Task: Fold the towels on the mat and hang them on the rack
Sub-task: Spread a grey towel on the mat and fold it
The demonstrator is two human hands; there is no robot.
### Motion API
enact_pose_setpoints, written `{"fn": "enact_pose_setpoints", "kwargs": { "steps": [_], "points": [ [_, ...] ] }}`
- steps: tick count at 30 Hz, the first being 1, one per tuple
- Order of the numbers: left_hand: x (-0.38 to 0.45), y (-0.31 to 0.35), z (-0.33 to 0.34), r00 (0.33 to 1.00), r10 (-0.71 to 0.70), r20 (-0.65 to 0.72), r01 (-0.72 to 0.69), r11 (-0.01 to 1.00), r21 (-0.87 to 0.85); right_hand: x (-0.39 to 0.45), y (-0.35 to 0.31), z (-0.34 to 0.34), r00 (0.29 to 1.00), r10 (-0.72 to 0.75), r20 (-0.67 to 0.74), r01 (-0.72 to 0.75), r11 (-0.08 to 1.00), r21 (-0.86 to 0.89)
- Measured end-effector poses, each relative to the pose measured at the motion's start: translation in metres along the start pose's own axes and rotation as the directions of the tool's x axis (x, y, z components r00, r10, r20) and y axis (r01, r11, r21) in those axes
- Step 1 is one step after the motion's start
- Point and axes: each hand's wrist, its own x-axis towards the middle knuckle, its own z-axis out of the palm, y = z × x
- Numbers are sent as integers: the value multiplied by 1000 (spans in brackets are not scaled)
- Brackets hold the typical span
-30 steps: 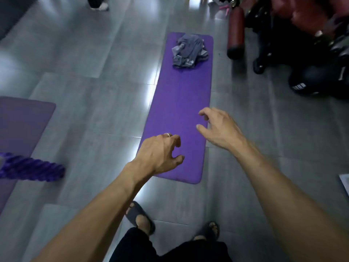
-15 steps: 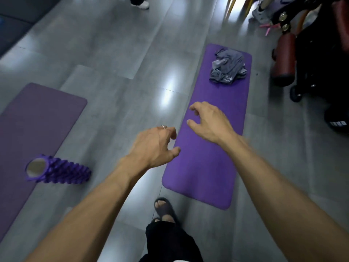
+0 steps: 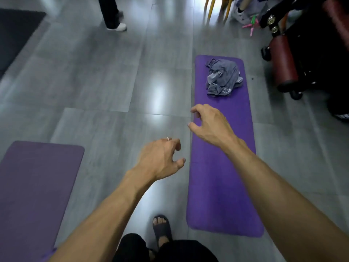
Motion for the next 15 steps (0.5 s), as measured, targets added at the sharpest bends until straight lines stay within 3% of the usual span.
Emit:
{"fn": "enact_pose_setpoints", "kwargs": {
  "steps": [8,15],
  "points": [
    [149,-75,-63,991,127,52,-129,991,33,146,-1,-12,982,156,-103,-154,988,24],
    [304,-121,-115,953,252,171,-271,957,101,274,31,-29,914,370,-166,-360,929,87]
  ]
}}
